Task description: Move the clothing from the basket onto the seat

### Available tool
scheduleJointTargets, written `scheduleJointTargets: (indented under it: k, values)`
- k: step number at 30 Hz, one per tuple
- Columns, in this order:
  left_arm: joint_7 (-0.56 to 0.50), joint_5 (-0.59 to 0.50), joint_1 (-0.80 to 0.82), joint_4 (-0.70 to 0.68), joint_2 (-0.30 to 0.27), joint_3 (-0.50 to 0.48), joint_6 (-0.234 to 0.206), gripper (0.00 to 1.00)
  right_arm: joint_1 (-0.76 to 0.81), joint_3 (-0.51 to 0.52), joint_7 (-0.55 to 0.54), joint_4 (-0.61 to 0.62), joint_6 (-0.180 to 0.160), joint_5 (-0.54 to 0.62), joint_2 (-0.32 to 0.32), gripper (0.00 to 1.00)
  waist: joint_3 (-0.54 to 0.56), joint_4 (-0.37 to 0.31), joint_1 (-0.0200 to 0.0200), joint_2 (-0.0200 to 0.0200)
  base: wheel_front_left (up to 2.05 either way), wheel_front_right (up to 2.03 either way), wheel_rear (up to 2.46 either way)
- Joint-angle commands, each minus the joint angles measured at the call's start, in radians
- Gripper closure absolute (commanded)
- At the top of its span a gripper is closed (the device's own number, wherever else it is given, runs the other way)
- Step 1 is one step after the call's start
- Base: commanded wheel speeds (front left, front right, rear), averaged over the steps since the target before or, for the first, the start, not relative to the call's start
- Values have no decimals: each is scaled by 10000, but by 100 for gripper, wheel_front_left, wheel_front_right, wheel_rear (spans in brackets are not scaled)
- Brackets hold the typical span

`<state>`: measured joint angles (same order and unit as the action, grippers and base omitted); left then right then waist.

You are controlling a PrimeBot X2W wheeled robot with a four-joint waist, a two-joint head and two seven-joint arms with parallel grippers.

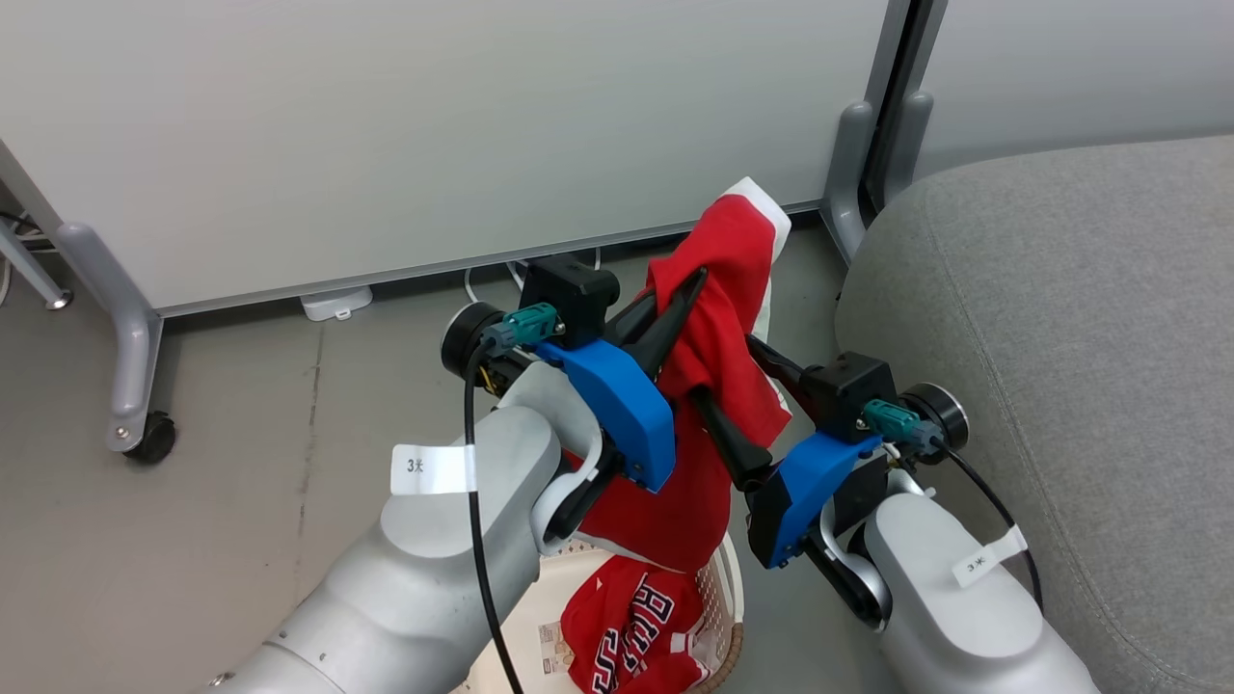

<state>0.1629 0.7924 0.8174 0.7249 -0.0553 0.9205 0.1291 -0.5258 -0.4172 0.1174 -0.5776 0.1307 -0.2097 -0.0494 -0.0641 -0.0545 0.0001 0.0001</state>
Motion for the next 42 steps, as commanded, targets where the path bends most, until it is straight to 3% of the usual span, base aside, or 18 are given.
scheduleJointTargets:
  k: [1,8,11,28,29,30,31,36,42]
  values:
    - [8,105,146,-81,17,118,26,100,-421,-211,140,-458,1,-154,-20,0,-21,67,-1,-1,0,0,0]
    - [53,269,175,-154,26,364,26,100,-1001,-687,441,-1482,1,-563,-20,0,29,139,-1,-1,0,0,0]
    - [84,345,154,-127,30,454,26,100,-1143,-892,549,-1804,1,-816,-20,100,84,127,-1,-1,0,0,0]
    - [241,603,56,278,-20,574,25,100,-1486,-1563,1093,-2729,1,-1738,-20,100,301,-49,-1,-1,0,0,0]
    - [261,581,81,298,-19,580,0,82,-1492,-1584,1123,-2767,1,-1755,-20,100,298,-49,-1,-1,0,0,0]
    - [282,558,96,316,-18,588,-25,53,-1502,-1608,1146,-2802,1,-1774,-20,100,298,-50,-1,-1,0,0,0]
    - [328,556,93,329,-16,581,-46,0,-1516,-1630,1139,-2832,1,-1795,-20,100,297,-53,-1,-1,0,0,0]
    - [696,735,-266,261,-87,323,-75,0,-1622,-1659,1254,-2984,1,-1932,-20,100,262,-46,-1,-1,0,0,0]
    - [1032,123,-1408,-942,-923,-721,-146,0,-1652,-1384,1404,-3066,1,-1861,-20,100,199,-2,-1,-1,0,0,0]
